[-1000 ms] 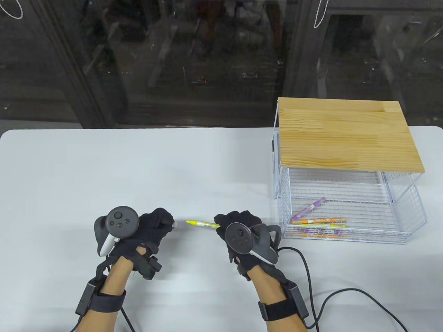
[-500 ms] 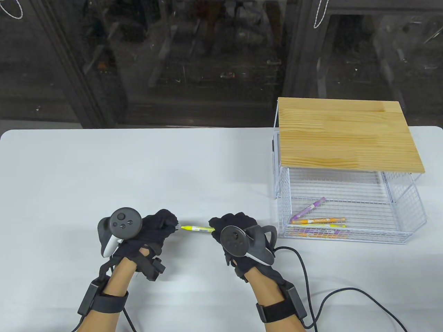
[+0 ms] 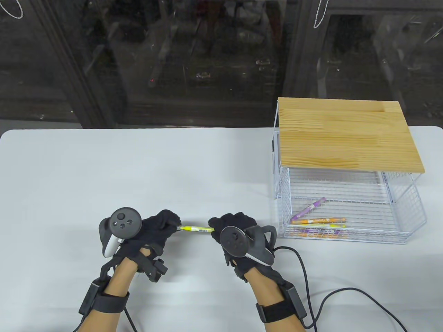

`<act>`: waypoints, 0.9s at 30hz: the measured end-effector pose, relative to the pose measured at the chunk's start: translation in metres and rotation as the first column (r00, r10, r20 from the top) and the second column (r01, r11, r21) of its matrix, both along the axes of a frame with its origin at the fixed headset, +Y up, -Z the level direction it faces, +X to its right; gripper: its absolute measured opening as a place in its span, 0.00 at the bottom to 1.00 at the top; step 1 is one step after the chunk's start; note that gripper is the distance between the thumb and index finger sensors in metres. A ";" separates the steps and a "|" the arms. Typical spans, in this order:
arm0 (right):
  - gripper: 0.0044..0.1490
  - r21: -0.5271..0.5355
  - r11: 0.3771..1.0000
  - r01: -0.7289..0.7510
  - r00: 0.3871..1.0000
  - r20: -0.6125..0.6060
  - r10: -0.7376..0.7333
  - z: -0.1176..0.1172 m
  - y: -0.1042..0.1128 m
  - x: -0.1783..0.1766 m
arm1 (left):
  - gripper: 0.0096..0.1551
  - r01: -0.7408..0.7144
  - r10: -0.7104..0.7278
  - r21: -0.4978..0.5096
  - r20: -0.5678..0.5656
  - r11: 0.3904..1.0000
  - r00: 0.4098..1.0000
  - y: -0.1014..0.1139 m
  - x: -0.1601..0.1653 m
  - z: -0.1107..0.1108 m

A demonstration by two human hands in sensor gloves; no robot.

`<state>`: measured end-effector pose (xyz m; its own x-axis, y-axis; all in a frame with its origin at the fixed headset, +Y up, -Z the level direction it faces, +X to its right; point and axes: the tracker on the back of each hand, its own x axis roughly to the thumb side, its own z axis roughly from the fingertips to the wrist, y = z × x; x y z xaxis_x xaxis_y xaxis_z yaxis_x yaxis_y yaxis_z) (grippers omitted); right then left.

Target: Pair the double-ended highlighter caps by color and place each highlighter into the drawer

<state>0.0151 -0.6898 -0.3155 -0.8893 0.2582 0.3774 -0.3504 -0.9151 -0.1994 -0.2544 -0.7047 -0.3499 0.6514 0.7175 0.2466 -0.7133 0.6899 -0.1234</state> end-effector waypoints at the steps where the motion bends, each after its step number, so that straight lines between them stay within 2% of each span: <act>1: 0.28 0.001 1.000 -0.001 1.000 -0.001 0.001 0.000 0.000 0.000 | 0.20 -0.005 0.005 -0.004 0.003 1.000 1.000 0.000 0.001 0.000; 8: 0.28 0.020 1.000 0.002 1.000 -0.005 -0.002 0.001 0.000 -0.001 | 0.26 0.000 0.000 -0.028 0.019 1.000 1.000 -0.003 0.003 0.001; 19: 0.28 0.050 0.999 -0.006 1.000 -0.009 0.007 0.002 0.001 -0.001 | 0.26 0.014 -0.014 -0.023 0.021 1.000 1.000 -0.002 0.005 0.001; 23: 0.27 0.097 0.995 -0.009 1.000 -0.019 0.011 0.004 0.003 -0.002 | 0.26 0.118 -0.118 -0.010 -0.014 0.993 0.993 -0.002 0.006 0.002; 27: 0.28 0.099 0.995 -0.016 0.999 -0.029 0.019 0.006 0.003 -0.006 | 0.25 0.128 -0.128 -0.027 0.007 0.991 0.992 -0.003 0.008 0.002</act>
